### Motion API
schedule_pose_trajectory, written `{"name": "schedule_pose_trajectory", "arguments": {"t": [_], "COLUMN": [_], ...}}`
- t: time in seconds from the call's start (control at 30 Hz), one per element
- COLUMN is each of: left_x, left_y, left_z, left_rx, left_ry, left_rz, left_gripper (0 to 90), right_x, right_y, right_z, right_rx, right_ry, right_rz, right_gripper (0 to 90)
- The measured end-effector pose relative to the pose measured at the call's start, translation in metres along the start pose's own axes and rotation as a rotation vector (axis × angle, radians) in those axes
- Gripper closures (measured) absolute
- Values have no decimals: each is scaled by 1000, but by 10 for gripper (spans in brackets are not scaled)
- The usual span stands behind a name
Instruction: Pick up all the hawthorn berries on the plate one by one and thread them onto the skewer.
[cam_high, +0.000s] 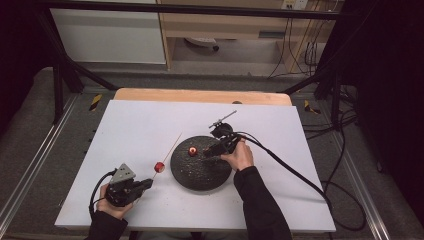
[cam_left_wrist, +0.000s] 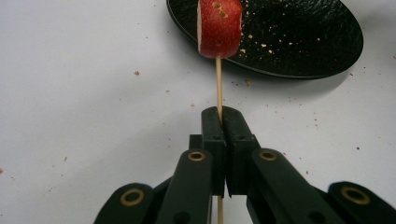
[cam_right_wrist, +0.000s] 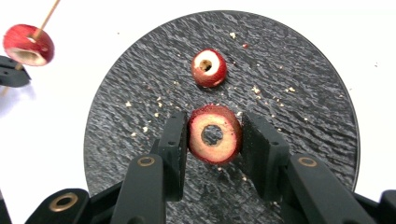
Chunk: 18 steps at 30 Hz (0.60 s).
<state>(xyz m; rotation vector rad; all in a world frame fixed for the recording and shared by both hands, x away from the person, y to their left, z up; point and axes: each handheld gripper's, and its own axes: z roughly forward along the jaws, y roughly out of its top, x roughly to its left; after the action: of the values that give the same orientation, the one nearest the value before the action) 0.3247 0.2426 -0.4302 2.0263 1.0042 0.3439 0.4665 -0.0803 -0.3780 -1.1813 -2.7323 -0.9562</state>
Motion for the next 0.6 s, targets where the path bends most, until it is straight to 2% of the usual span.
{"name": "schedule_pose_trajectory", "arguments": {"t": [0.23, 0.53, 0.6], "left_x": [-2, -6, -7], "left_y": [1, 1, 1], "left_z": [2, 3, 3], "left_rx": [1, 1, 1], "left_ry": [-5, -9, -9], "left_rz": [4, 6, 9], "left_gripper": [880, 881, 881], "right_x": [3, 5, 5], "right_y": [-15, -31, -36], "right_z": [-8, -15, -17], "right_rx": [-99, -236, -280], "right_ry": [49, 88, 103], "right_rz": [33, 74, 91], "right_gripper": [631, 631, 631]}}
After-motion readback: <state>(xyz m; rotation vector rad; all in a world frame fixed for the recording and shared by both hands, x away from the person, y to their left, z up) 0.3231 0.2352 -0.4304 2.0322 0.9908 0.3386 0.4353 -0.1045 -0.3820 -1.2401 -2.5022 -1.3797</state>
